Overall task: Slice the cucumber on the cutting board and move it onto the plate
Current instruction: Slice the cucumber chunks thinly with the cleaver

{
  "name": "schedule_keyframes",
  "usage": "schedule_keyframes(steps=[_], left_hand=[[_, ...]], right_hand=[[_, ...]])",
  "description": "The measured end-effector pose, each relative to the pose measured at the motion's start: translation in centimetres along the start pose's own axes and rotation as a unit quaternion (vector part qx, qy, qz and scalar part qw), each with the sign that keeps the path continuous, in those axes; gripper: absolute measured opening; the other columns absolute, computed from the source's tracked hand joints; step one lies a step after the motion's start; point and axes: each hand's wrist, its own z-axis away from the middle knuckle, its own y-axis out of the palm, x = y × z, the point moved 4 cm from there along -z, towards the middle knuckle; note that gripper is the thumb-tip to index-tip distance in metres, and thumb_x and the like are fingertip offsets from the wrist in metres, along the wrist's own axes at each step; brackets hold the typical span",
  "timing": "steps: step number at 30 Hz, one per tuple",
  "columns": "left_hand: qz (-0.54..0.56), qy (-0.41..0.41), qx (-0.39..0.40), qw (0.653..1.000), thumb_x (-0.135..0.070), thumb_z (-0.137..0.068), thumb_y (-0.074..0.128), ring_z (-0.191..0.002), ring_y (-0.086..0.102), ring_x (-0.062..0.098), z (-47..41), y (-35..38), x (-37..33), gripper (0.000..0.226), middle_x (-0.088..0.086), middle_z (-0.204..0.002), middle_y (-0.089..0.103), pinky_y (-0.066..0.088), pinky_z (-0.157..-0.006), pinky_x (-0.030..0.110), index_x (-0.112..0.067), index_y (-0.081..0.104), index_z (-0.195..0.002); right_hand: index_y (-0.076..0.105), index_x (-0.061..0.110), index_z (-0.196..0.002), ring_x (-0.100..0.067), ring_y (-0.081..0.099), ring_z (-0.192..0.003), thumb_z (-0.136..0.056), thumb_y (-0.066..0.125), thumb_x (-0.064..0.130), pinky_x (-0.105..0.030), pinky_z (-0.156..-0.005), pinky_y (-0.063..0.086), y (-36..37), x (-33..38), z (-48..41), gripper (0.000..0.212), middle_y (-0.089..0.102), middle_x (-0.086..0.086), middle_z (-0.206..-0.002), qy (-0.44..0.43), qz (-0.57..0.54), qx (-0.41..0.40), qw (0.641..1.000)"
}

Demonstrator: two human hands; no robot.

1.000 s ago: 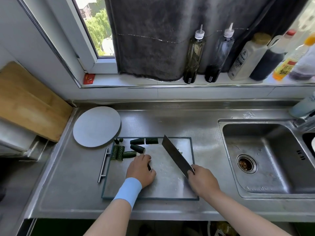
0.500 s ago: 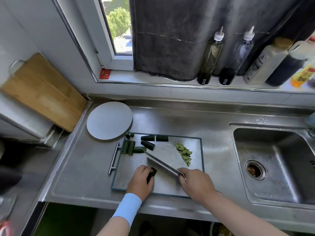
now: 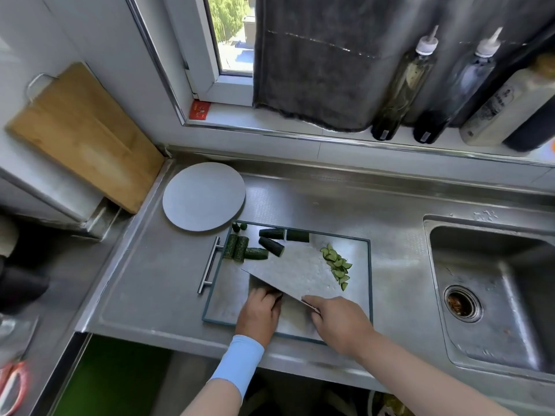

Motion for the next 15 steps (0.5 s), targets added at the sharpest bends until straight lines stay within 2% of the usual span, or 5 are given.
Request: schedule_keyframes(steps=[4,6,8,10,15], left_hand=[[0.003,-0.011,-0.006,1.000,-0.005,-0.074,0.078,-0.086,0.057,0.020,0.08,0.05,0.35,0.019,0.004,-0.091,0.063,0.054,-0.070,0.033,-0.010,0.073,-0.093],[0.009,-0.004,-0.010,1.000,-0.008,-0.077,0.075,-0.088,0.058,0.019,-0.01,-0.09,0.26,0.016,0.003,-0.093,0.064,0.053,-0.074,0.030,-0.010,0.073,-0.093],[0.010,0.010,-0.014,1.000,-0.008,-0.079,0.072,-0.090,0.057,0.018,-0.13,-0.37,-0.11,0.014,0.002,-0.096,0.063,0.051,-0.077,0.025,-0.010,0.073,-0.093],[0.008,0.013,-0.015,1.000,-0.004,-0.079,0.071,-0.090,0.056,0.017,-0.23,-0.56,-0.41,0.015,0.001,-0.096,0.063,0.051,-0.076,0.024,-0.009,0.073,-0.092],[0.011,-0.012,-0.018,1.000,-0.001,-0.077,0.073,-0.087,0.056,0.015,-0.07,-0.71,-0.12,0.018,0.000,-0.095,0.064,0.051,-0.073,0.024,-0.010,0.074,-0.093]], right_hand=[[0.052,0.038,-0.141,-0.025,0.063,-0.104,-0.103,0.039,0.028,-0.032,-0.085,0.049,-0.17,0.30,-0.24,0.041,0.071,-0.002,-0.115,-0.005,-0.006,-0.001,1.000],[0.056,0.041,-0.134,-0.024,0.063,-0.097,-0.102,0.038,0.025,-0.032,-0.079,0.049,-0.23,0.53,-0.31,0.040,0.071,0.002,-0.108,0.001,-0.026,0.009,1.000],[0.062,0.048,-0.107,-0.021,0.058,-0.084,-0.101,0.037,0.024,-0.029,-0.066,0.043,-0.12,0.44,-0.48,0.035,0.064,0.013,-0.084,0.012,-0.058,0.028,0.998],[0.050,0.048,-0.080,-0.018,0.054,-0.076,-0.101,0.037,0.024,-0.023,-0.057,0.036,-0.17,0.18,-0.82,0.034,0.052,0.015,-0.068,0.025,-0.080,0.028,0.996],[0.055,0.036,-0.082,-0.010,0.052,-0.066,-0.101,0.037,0.025,-0.024,-0.057,0.038,-0.22,0.13,-0.91,0.028,0.056,0.009,-0.068,0.031,-0.088,0.039,0.995]])
